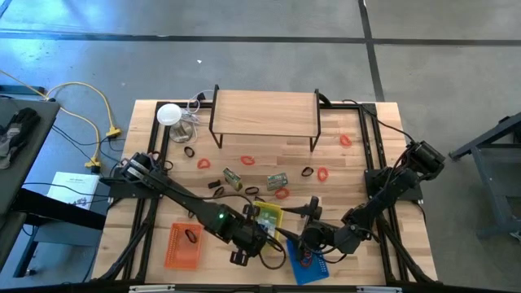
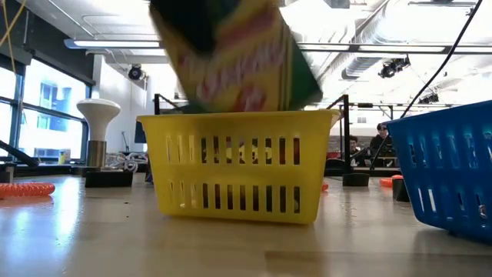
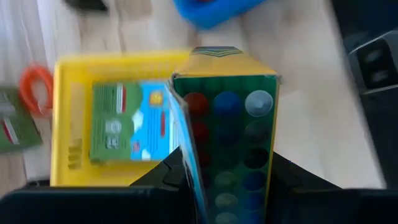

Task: Pick & Place Office Desk Supplies
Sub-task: Put the left yellow crayon box into the yellow box

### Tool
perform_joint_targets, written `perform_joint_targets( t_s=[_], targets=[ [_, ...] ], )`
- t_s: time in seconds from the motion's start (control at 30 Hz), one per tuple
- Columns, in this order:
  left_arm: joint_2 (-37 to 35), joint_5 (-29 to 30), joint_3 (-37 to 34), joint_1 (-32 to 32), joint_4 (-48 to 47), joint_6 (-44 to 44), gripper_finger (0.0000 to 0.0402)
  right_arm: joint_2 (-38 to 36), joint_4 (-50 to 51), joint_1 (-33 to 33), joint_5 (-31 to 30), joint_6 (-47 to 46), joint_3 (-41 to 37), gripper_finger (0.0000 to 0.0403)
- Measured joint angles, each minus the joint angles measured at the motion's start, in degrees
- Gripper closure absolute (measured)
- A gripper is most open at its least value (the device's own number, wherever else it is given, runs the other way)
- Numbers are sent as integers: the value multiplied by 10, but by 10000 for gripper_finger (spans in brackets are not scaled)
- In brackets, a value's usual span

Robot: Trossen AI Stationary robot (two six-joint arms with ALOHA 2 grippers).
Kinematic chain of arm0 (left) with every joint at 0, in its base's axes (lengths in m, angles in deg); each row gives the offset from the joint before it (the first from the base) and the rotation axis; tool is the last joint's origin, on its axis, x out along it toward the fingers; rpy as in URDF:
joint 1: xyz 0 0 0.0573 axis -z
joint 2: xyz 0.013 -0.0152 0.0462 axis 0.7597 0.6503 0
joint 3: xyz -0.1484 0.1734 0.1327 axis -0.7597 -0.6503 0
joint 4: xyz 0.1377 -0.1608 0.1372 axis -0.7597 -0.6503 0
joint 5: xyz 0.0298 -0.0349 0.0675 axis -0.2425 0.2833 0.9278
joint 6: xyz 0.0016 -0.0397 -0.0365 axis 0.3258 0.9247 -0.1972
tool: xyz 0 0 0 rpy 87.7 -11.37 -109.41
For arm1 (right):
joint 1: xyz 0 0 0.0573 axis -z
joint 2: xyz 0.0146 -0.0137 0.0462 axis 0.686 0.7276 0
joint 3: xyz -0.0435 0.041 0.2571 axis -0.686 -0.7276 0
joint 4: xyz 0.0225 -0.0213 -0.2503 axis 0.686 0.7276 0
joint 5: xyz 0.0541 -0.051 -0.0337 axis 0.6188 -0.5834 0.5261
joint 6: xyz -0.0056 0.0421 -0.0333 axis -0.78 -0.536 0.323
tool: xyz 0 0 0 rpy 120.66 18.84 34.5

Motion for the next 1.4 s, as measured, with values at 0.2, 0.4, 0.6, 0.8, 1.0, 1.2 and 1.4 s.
perform_joint_targets(
  t_s=[0.2, 0.4, 0.6, 0.8, 1.0, 1.2, 1.4],
  targets=[
    [-6, 102, 27, 16, -29, -9, 296, 0, 3, 0, 1, -1, 0, 135],
    [-5, 112, 24, 4, -50, -4, 296, 0, 3, 0, 12, -1, 0, 135],
    [-1, 170, 24, 0, -50, -39, 296, 0, 3, 0, 12, -1, 0, 135],
    [21, 181, 23, -1, -46, -82, 296, 0, 6, 0, 11, -1, 0, 135],
    [48, 193, 22, 10, -48, -104, 296, 0, 9, 0, 11, -1, 0, 135],
    [48, 281, 22, 19, -49, -108, 296, 0, 9, 0, 11, -1, 0, 135],
    [47, 293, 23, 14, -61, -90, 296, 0, 9, 0, 11, -1, 0, 135]
  ],
)
